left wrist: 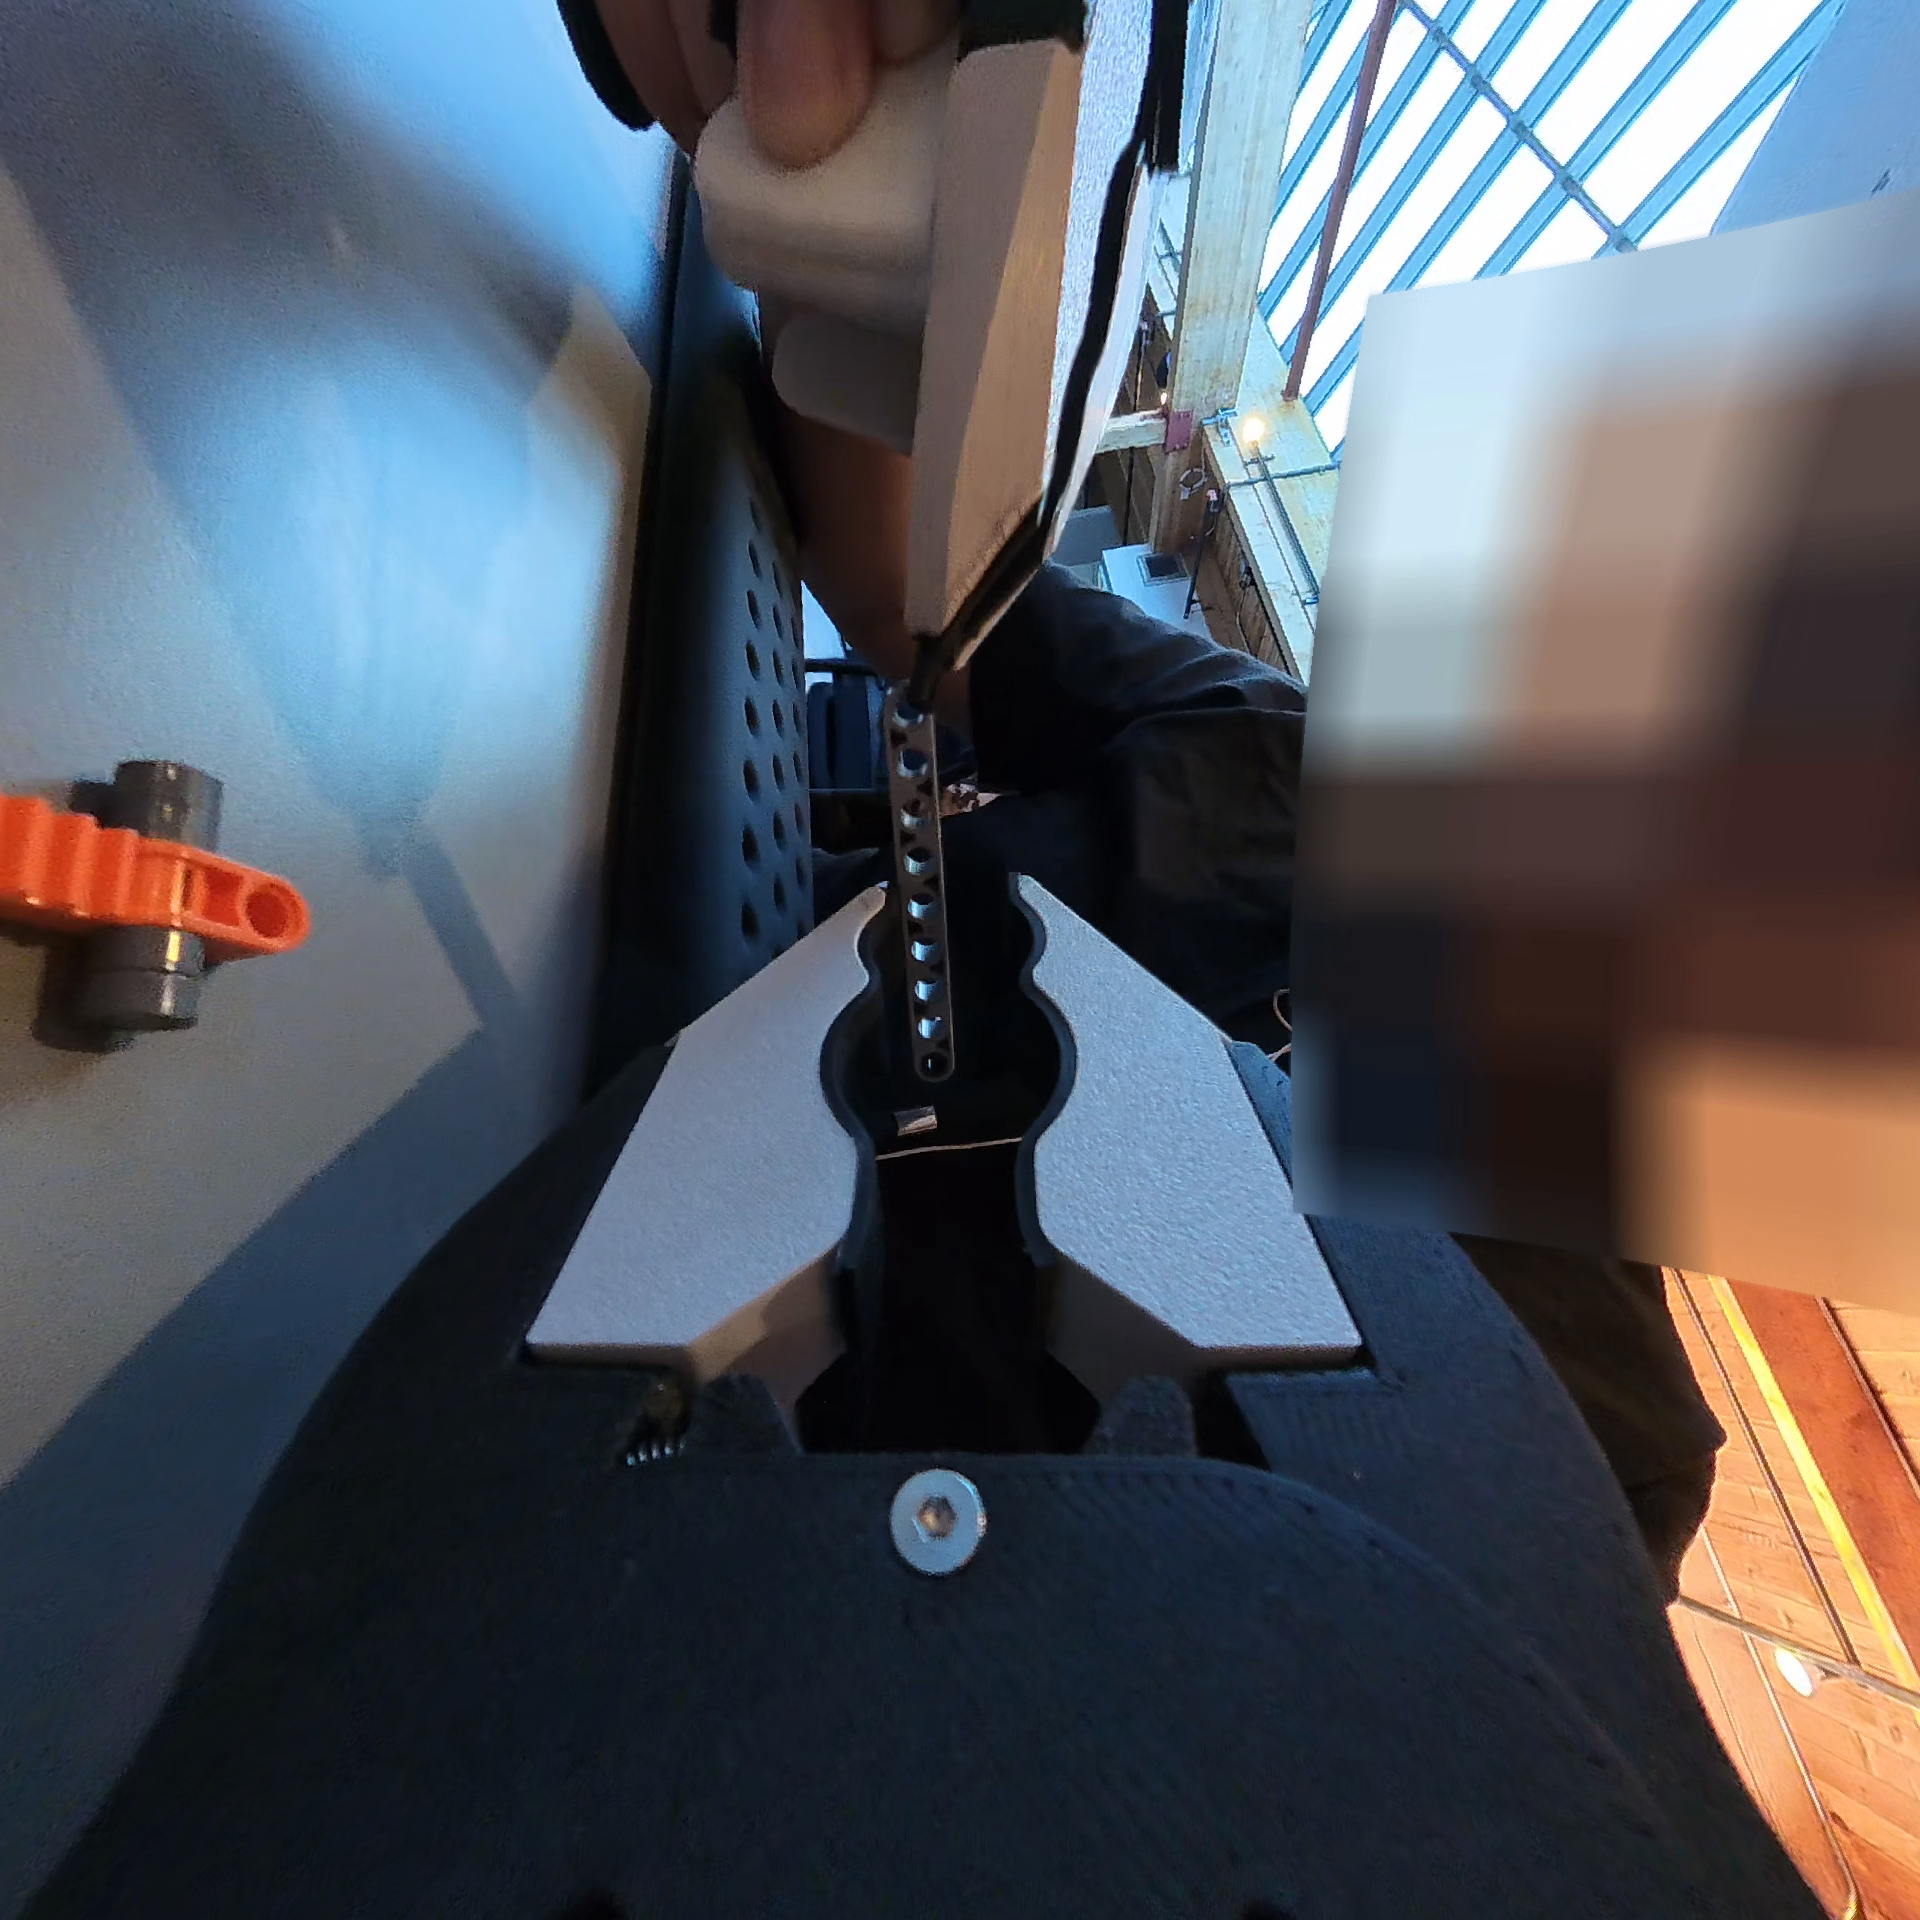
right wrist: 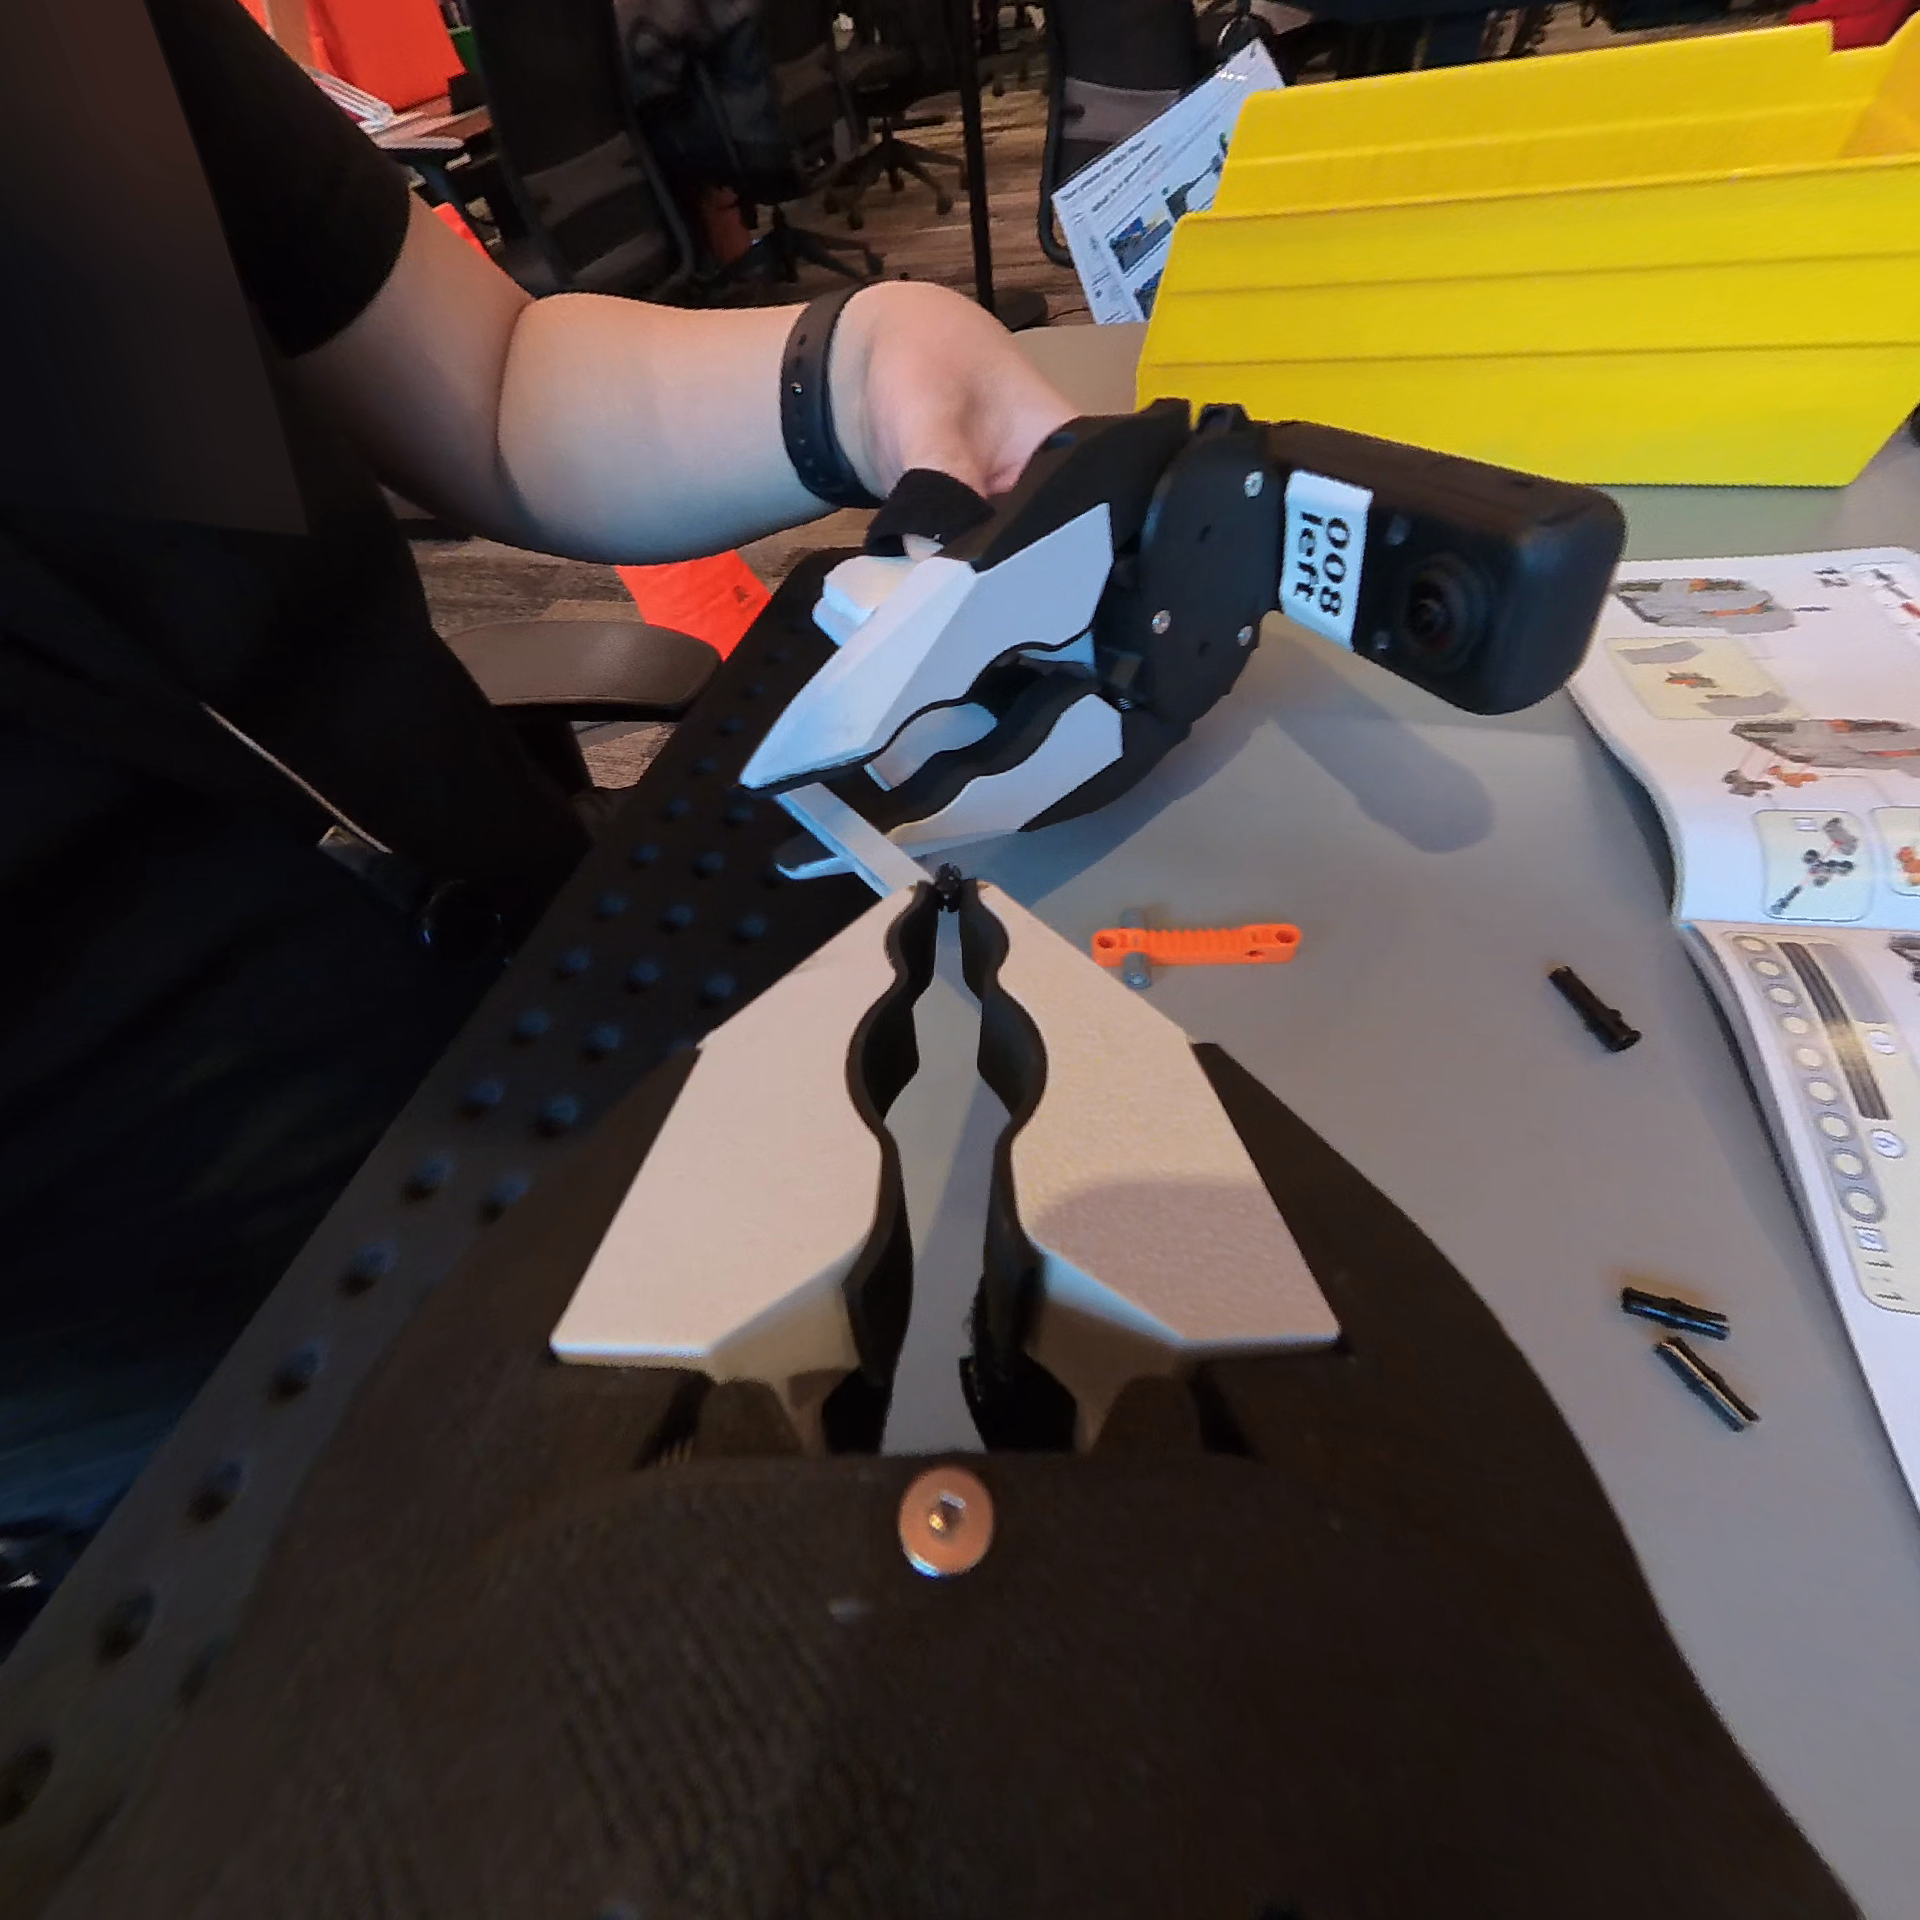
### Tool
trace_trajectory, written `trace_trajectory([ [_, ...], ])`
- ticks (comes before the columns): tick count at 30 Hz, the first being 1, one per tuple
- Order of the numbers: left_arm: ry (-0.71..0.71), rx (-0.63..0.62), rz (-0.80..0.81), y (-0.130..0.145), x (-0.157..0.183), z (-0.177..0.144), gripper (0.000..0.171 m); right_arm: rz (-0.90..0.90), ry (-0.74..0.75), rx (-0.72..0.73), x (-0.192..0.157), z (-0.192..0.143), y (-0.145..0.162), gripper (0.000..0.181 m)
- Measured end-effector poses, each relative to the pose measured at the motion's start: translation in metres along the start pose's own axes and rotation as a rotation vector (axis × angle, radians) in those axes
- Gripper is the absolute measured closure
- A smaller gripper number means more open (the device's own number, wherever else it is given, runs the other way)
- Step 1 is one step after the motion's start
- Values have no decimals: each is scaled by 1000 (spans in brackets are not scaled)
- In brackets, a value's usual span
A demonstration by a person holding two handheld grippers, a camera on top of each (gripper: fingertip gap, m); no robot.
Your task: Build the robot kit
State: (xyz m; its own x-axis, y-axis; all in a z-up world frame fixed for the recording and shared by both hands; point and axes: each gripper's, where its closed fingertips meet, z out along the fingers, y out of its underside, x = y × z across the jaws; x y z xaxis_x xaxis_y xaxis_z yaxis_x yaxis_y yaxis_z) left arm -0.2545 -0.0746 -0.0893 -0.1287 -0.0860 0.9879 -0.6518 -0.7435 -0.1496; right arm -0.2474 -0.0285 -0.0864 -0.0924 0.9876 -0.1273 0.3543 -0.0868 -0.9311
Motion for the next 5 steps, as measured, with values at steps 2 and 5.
trace_trajectory([
  [2, 3, -2, 0, 0, 0, 0, 159, -1, 2, -4, 1, 0, 1, 179],
  [5, 12, 6, -4, -2, 0, 0, 159, 1, 5, -6, 1, -1, 2, 179],
])
